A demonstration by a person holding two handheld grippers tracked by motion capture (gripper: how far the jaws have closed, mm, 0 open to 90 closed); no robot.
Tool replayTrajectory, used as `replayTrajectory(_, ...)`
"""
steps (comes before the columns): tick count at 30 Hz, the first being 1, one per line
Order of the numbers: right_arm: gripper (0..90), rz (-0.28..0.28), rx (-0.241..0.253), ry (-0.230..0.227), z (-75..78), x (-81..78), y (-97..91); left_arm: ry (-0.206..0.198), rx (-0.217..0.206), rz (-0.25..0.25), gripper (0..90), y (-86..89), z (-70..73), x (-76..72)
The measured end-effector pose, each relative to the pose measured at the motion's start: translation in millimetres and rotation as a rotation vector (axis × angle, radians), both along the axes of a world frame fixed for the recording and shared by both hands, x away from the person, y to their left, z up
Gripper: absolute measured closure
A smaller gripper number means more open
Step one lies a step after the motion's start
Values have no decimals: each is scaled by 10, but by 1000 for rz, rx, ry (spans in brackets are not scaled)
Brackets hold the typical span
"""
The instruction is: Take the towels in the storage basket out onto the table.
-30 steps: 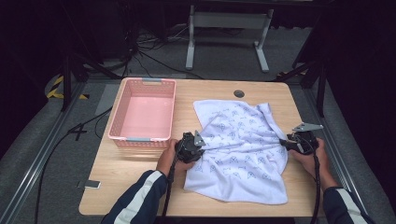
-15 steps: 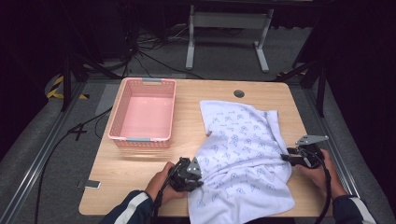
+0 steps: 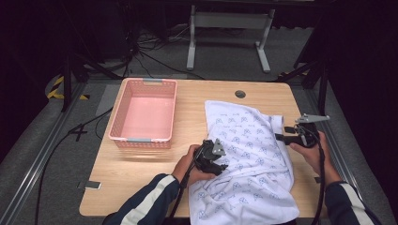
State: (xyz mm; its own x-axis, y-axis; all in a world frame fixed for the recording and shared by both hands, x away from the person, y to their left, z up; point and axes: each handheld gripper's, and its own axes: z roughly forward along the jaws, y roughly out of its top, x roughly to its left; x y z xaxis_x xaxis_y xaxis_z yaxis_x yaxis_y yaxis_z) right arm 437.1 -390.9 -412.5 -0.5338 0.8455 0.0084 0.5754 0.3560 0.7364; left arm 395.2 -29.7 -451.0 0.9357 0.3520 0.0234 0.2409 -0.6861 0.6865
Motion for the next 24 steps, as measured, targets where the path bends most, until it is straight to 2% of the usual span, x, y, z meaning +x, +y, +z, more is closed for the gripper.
replayTrajectory(1,375,-17,-1,10,-24,111,38,23,12,4,433,-10,-36,28)
replayTrajectory(2,375,-29,-2,15,-53,192,65,27,42,8,442,-15,-78,41)
replayTrajectory(3,399,-41,-1,28,-94,281,92,29,22,-1,451,3,-100,45)
replayTrajectory(4,498,-52,-6,30,-115,324,101,29,22,-1,499,3,-100,45)
replayTrajectory(5,607,-76,-34,10,-140,363,111,44,17,-6,533,75,-96,35)
replayTrajectory(6,607,-76,-34,10,-140,363,111,44,17,-6,553,75,-96,35)
replayTrajectory(7,661,-81,-47,4,-155,384,111,49,27,-13,553,116,-86,15)
replayTrajectory(8,816,-69,-36,6,-156,381,94,68,35,-23,560,154,-73,-17)
replayTrajectory(9,858,-43,-29,-19,-133,339,89,77,54,-30,560,200,-60,-58)
replayTrajectory(10,864,-15,-23,-57,-83,273,89,78,60,-22,560,257,-56,-127)
replayTrajectory(11,864,37,8,-89,2,180,100,82,57,-26,559,322,-59,-199)
replayTrajectory(12,866,115,45,-124,98,63,140,95,45,-27,545,369,-66,-271)
replayTrajectory(13,866,188,72,-138,161,-44,198,98,41,-24,539,407,-71,-346)
replayTrajectory(14,866,261,78,-137,199,-151,281,104,55,-34,539,439,-60,-413)
replayTrajectory(16,868,408,39,-134,205,-391,499,125,74,-56,539,505,-43,-544)
replayTrajectory(17,868,408,39,-134,205,-391,499,125,74,-56,535,505,-43,-544)
replayTrajectory(18,868,484,11,-114,174,-542,631,136,73,-53,535,535,-43,-598)
replayTrajectory(19,867,535,-4,-92,135,-649,723,148,64,-57,523,567,-46,-651)
replayTrajectory(20,853,614,-20,-33,25,-839,874,160,69,-72,523,609,-41,-700)
replayTrajectory(22,850,663,-29,5,-61,-954,950,191,61,-73,504,697,-41,-781)
replayTrajectory(23,850,663,-29,5,-61,-954,950,191,61,-73,489,697,-41,-781)
replayTrajectory(24,836,676,-29,27,-104,-1010,982,191,57,-74,489,724,-42,-794)
